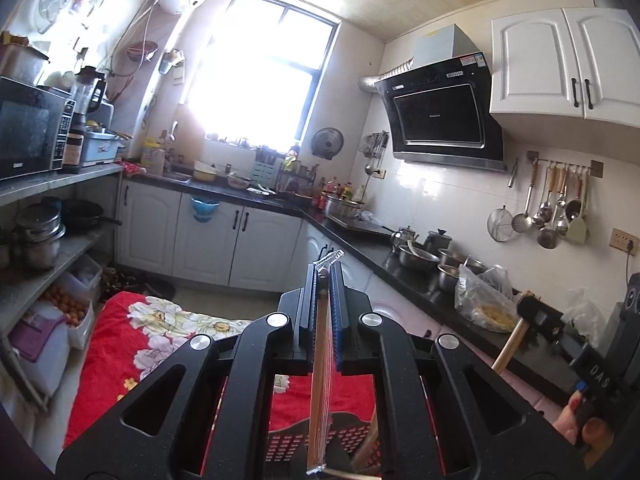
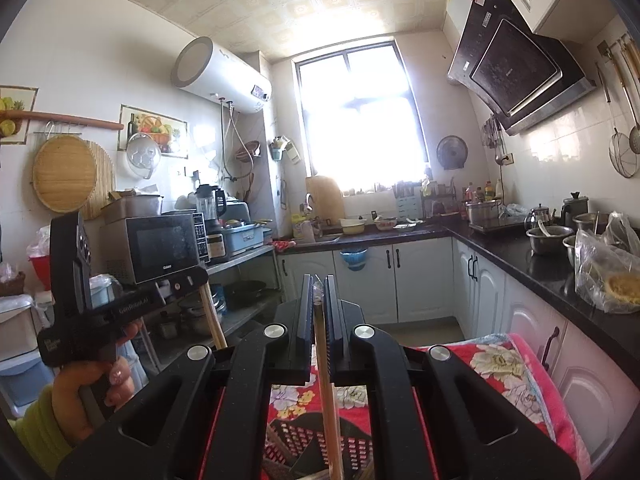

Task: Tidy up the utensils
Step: 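Lift the left tool's chopsticks above the caddy while the right tool carries its pair there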

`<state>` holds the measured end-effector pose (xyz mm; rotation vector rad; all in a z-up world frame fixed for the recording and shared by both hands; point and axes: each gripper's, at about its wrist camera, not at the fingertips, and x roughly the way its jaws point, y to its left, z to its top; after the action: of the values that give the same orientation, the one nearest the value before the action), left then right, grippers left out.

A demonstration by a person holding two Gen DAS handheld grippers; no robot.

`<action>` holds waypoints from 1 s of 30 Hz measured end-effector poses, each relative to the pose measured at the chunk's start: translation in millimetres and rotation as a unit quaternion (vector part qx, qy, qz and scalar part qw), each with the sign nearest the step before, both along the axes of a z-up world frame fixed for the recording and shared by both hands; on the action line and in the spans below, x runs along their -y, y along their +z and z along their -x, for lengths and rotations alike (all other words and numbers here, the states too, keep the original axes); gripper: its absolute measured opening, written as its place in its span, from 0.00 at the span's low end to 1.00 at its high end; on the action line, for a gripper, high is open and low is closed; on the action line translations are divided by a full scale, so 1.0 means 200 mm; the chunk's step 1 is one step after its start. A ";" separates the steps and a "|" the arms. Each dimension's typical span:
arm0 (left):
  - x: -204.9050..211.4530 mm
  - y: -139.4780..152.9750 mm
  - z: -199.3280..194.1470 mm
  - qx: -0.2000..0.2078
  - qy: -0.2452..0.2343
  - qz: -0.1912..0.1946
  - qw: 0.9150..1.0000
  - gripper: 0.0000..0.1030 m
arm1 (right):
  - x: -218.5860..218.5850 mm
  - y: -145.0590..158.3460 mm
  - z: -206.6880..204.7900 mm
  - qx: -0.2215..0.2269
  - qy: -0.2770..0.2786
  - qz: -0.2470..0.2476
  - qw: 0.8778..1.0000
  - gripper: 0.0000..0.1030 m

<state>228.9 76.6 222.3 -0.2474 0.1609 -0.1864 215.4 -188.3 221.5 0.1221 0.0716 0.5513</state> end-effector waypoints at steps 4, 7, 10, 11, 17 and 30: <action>0.01 -0.05 -0.04 -0.002 0.011 -0.001 1.000 0.03 | -0.01 0.01 -0.04 0.011 -0.006 0.000 1.000 0.05; 0.02 -0.10 -0.06 -0.005 0.018 -0.008 1.000 0.03 | -0.02 0.01 -0.06 0.016 -0.008 0.000 1.000 0.05; 0.04 -0.14 -0.08 -0.009 0.022 -0.015 1.000 0.03 | -0.02 -0.01 -0.10 0.017 -0.009 0.000 1.000 0.05; 0.04 -0.16 -0.09 -0.010 0.025 -0.019 0.999 0.03 | -0.02 -0.01 -0.11 0.018 -0.009 -0.001 1.000 0.05; 0.06 -0.24 -0.12 -0.014 0.036 -0.033 0.999 0.03 | -0.03 -0.07 -0.16 0.021 -0.011 -0.003 1.000 0.05; 0.09 -0.44 -0.15 -0.035 0.030 -0.028 0.999 0.03 | -0.08 -0.31 -0.27 0.003 -0.015 0.000 1.000 0.05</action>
<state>258.8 59.4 134.8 -0.2033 0.2279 -0.1135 269.5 -172.2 160.4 0.1220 0.0631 0.5210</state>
